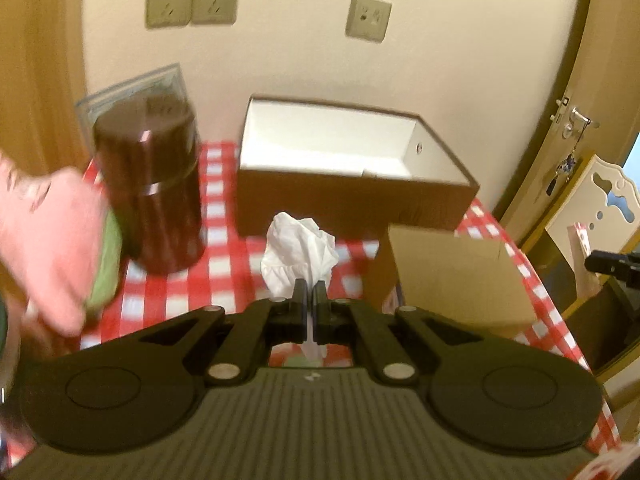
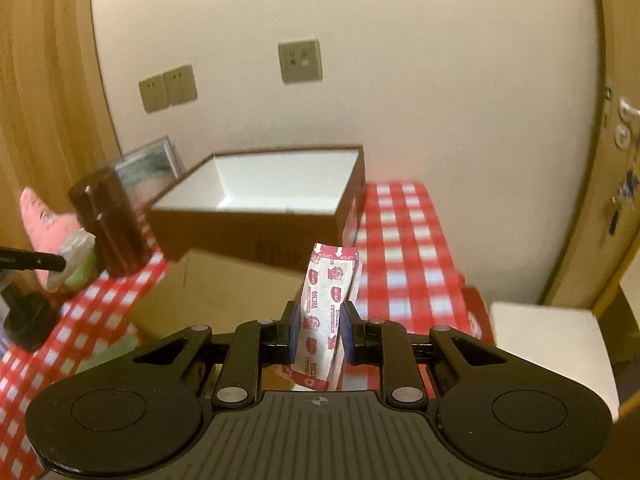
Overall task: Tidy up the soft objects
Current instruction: 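Carry the tissue into the brown box and open the left gripper while the right carries the packet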
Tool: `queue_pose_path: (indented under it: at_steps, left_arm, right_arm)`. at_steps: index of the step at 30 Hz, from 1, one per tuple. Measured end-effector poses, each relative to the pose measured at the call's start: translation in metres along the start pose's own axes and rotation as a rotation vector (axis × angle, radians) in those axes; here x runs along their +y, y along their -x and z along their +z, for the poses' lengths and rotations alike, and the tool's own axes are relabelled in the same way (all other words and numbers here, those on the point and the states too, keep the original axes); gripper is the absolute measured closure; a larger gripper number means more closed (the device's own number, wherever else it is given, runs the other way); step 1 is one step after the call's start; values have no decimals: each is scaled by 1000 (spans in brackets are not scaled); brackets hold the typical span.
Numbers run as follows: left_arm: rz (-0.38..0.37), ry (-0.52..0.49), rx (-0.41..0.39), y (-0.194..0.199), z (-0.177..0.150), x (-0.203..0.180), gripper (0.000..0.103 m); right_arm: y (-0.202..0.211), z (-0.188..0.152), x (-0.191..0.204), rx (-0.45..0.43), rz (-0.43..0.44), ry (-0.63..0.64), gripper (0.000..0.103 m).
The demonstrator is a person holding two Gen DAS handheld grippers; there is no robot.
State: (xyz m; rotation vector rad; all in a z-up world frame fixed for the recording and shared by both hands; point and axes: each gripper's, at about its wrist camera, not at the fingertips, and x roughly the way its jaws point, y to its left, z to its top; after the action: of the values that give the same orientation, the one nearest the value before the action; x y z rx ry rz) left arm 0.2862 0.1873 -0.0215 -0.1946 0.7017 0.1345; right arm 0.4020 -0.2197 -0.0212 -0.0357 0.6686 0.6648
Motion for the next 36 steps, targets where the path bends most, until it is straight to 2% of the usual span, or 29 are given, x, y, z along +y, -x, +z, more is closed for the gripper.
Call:
queue_pose_path:
  at_steps: [12,19,28,36]
  left_arm:
    - [-22,-73,-63,-67,92,-9,102]
    - [-23,-90,-75,-117,139,-18,101]
    - [-37,-106,-40,-187,174,-29,101]
    - [-42,-104,11,-244,183,-35,101]
  right_arm:
    - [-84,87,-19,-96,60,18,81]
    - [-150,135,-11,-86,120,42,81]
    - [-225,152,-14,-19,117,46,81]
    - [-263,151,-23,28,94,40,81]
